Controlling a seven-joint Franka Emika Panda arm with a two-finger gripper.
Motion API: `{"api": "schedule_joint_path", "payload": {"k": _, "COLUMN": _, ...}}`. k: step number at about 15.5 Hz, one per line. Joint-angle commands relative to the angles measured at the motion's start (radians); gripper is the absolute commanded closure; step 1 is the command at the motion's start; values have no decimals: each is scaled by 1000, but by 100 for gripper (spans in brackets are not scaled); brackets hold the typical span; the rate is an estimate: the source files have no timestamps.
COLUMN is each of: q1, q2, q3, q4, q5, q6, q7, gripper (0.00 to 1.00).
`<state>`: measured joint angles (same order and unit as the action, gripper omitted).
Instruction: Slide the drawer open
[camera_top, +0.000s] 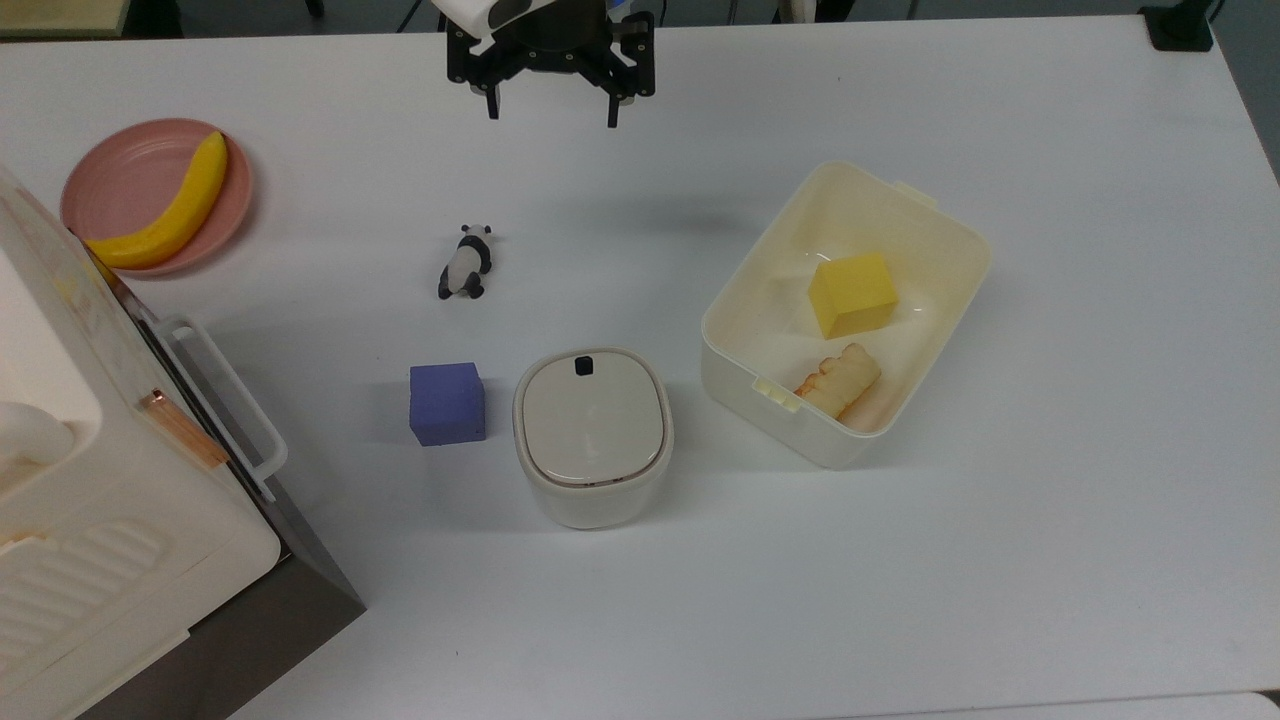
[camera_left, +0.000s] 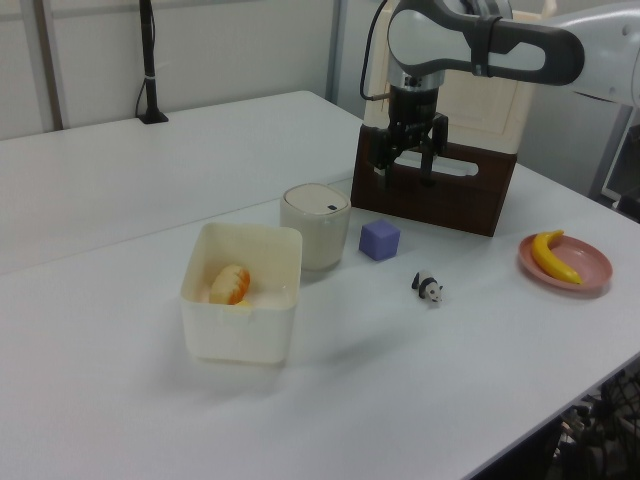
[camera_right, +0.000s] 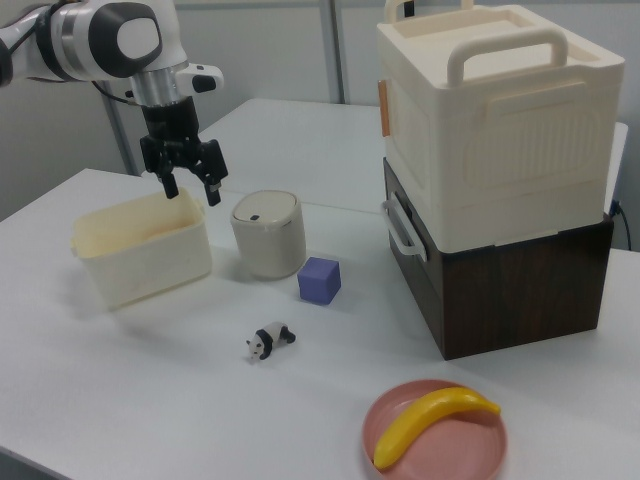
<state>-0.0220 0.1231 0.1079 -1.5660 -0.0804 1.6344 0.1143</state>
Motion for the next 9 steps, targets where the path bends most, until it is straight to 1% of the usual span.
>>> {"api": "schedule_joint_path", "payload": {"k": 1, "q1": -4, "q2": -26, "q3": -2, "q4": -32, "q5": 21, "q6": 1, "q7": -18, "gripper": 0}}
{"api": "schedule_joint_path", "payload": {"k": 9, "q1": -10, "q2": -26, "q3": -2, "q4": -40, "q5": 21, "q6": 4, "q7": -21, "gripper": 0}}
